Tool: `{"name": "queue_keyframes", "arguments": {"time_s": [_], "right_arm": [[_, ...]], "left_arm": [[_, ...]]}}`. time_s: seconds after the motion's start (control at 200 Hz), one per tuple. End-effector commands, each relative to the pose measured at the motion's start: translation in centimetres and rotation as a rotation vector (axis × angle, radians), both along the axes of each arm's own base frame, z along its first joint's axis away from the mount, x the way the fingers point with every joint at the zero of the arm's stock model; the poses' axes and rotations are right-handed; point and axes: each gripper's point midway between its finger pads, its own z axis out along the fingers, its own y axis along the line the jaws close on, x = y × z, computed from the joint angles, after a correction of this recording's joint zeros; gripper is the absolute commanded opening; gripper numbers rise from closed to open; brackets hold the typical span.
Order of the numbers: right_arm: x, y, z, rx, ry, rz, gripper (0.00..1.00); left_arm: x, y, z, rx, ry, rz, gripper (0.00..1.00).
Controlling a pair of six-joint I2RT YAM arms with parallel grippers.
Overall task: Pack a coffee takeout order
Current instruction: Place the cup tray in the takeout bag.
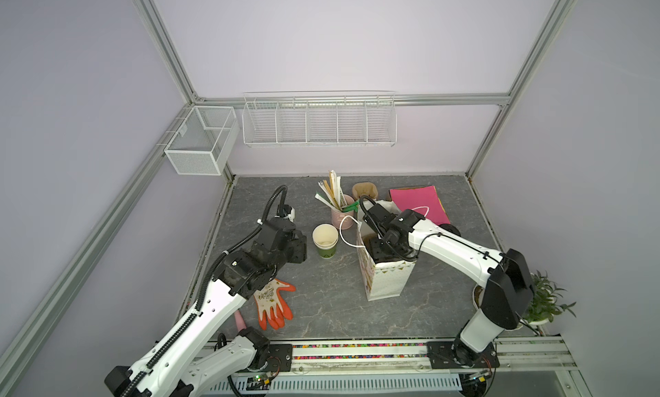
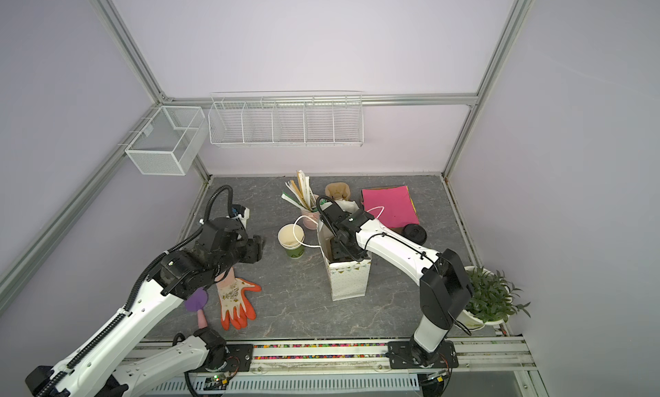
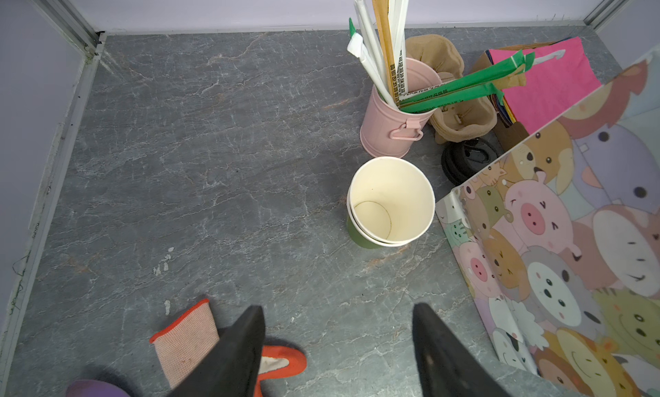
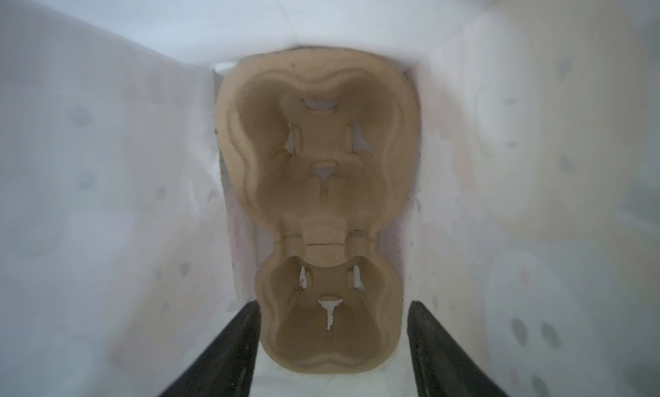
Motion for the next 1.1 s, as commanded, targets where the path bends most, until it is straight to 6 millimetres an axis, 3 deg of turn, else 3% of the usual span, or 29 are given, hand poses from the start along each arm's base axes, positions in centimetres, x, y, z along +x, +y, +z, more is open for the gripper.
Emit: {"name": "queue_keyframes", "arguments": {"time_s": [0.0,0.225,0.49,0.665,0.9,1.094], "right_arm": [[0.0,-0.4,2.9,0.024,-0.040,-0.002,0.76],[-0.2,-0.4,5.3,0.056,-0.069,0.018,0.86],[-0.4,-0.6,9.7,0.117,-0.145,0.047,1.00],[-0.6,-0.6,11.6,0.147,-0.181,0.076,0.98],[-0.7,-0.2,17.1,0.236,-0.288,0.131,0.93],[-1.6,-1.1,20.8,0.265,-0.334,0.146,0.90]], "left_arm": [[-0.1,0.2,-0.6,0.020,0.017,-0.003,0.66],[0.0,0.2,-0.8,0.026,0.023,-0.003,0.66],[0.1,0.1,-1.0,0.030,0.031,-0.005,0.66],[0.2,0.1,-1.2,0.037,0.037,-0.002,0.66],[0.2,0.2,-1.4,0.046,0.040,0.002,0.66],[0.2,0.2,-1.5,0.045,0.042,0.005,0.67]]}}
